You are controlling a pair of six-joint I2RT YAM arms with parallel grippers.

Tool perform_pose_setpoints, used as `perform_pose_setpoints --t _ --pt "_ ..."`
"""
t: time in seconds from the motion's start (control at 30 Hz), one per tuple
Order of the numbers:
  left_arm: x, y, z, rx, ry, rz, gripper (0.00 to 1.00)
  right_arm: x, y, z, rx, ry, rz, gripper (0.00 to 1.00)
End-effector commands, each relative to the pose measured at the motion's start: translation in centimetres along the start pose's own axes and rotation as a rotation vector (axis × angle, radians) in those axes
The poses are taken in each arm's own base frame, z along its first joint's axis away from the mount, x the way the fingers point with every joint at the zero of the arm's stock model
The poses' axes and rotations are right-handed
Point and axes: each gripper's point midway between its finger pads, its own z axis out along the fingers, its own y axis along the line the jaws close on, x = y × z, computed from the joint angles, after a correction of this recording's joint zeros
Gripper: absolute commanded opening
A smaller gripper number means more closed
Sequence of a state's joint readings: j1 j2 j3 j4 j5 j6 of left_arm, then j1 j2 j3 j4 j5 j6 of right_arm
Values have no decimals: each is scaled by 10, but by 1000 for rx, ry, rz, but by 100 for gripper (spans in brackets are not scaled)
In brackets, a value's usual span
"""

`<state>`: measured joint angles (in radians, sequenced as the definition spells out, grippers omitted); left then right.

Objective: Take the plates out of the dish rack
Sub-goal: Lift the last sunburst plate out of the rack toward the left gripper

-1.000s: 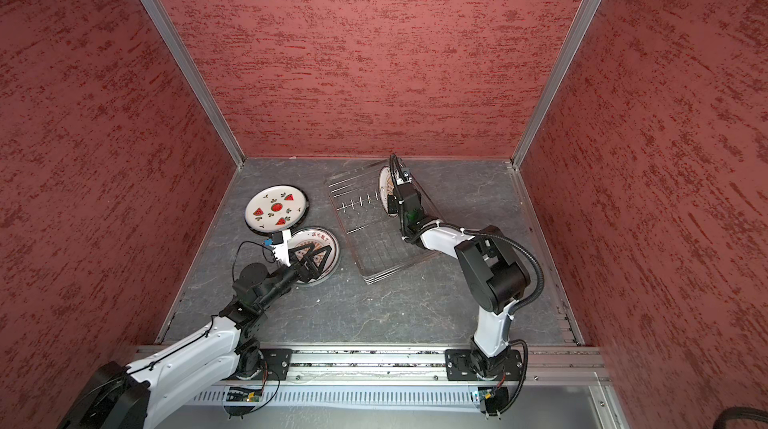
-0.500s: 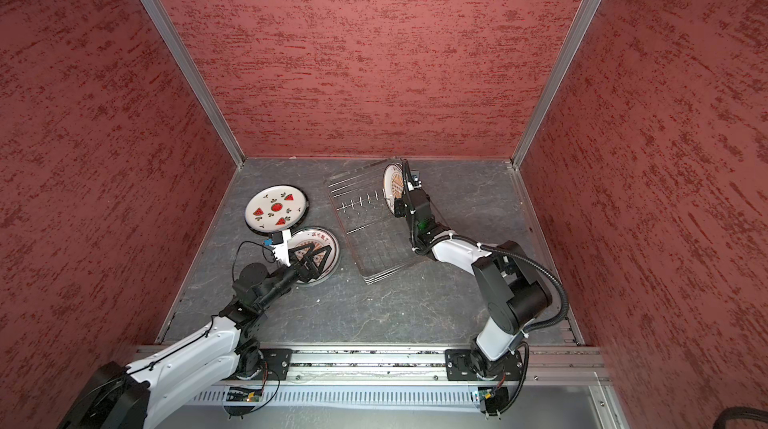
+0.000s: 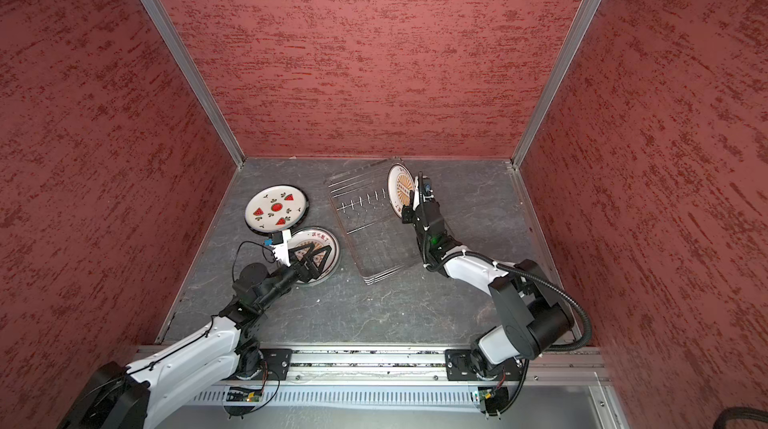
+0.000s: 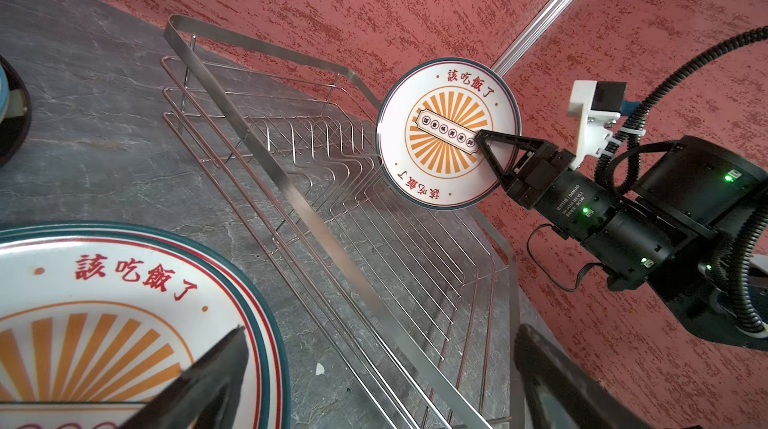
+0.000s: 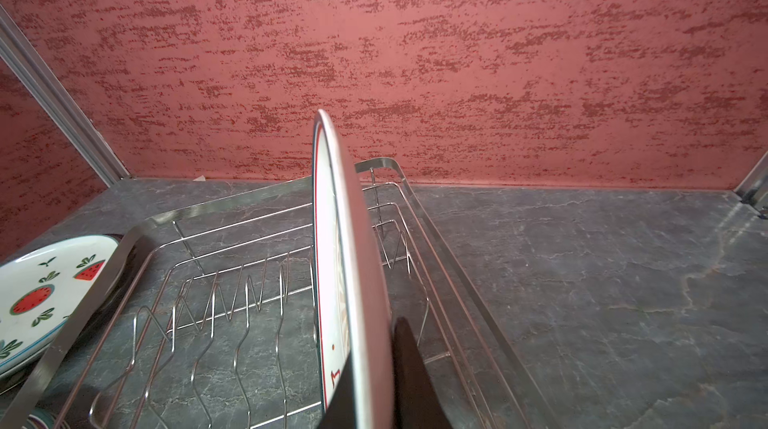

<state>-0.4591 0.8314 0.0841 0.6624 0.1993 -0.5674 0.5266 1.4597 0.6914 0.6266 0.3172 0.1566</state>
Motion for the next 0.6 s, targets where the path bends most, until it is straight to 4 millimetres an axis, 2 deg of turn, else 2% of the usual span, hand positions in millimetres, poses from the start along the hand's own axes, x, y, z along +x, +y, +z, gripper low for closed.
perform_pose_setpoints --t 0.0,0.3,0.47,0.57 --pt "-1 3 -1 -8 -14 1 99 -51 20 -20 -118 -168 87 12" --pt "1 -9 -3 46 -11 30 100 -64 28 -61 -257 -247 165 13" --pt "3 -11 -2 53 -1 24 99 -45 32 -46 -255 -158 153 11" --pt "3 -9 -1 44 1 20 99 -43 32 -49 -274 -175 171 12"
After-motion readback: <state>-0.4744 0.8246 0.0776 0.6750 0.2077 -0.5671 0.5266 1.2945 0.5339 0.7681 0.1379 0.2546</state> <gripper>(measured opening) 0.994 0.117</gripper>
